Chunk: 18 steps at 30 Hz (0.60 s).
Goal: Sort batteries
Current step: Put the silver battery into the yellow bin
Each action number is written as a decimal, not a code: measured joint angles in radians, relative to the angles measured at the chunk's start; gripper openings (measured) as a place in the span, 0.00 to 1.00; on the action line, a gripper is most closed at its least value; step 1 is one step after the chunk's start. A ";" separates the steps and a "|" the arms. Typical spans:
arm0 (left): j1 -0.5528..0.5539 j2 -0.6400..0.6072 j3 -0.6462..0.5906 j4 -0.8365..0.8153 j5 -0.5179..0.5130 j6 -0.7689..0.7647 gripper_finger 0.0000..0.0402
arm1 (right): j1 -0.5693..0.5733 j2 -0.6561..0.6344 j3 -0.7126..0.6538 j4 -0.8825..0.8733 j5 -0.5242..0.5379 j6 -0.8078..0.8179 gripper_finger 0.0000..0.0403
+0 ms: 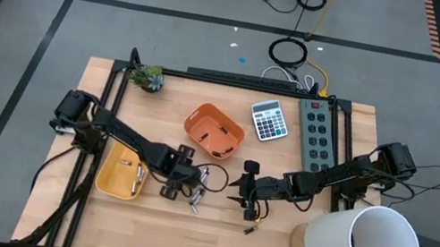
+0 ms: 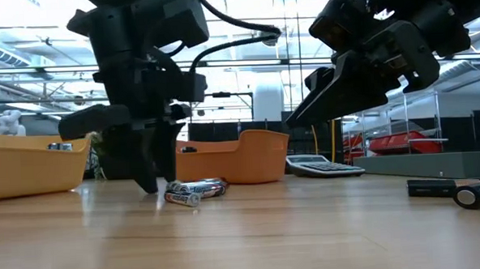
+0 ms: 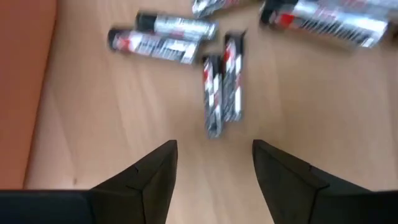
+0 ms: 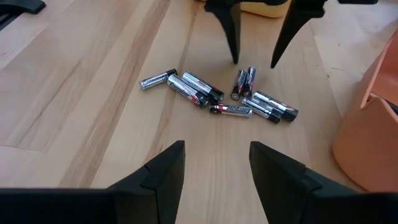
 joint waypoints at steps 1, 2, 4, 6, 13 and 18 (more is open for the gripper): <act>0.002 -0.008 -0.001 -0.015 0.000 -0.001 0.55 | 0.000 0.000 0.000 0.000 0.000 0.000 0.42; 0.003 -0.013 -0.002 -0.029 0.000 -0.002 0.55 | 0.000 0.000 0.000 0.001 0.000 0.000 0.42; 0.008 -0.017 -0.002 -0.030 -0.004 -0.004 0.55 | 0.000 0.000 0.000 0.001 0.000 -0.001 0.42; 0.011 -0.016 -0.002 -0.026 -0.005 -0.010 0.55 | 0.000 0.000 0.000 0.002 0.000 -0.003 0.42; 0.015 -0.018 0.000 0.064 -0.010 -0.015 0.55 | 0.000 0.000 0.000 0.003 0.000 -0.002 0.42; 0.017 -0.018 0.000 0.088 -0.011 -0.017 0.55 | 0.000 0.000 0.000 0.004 0.000 -0.002 0.42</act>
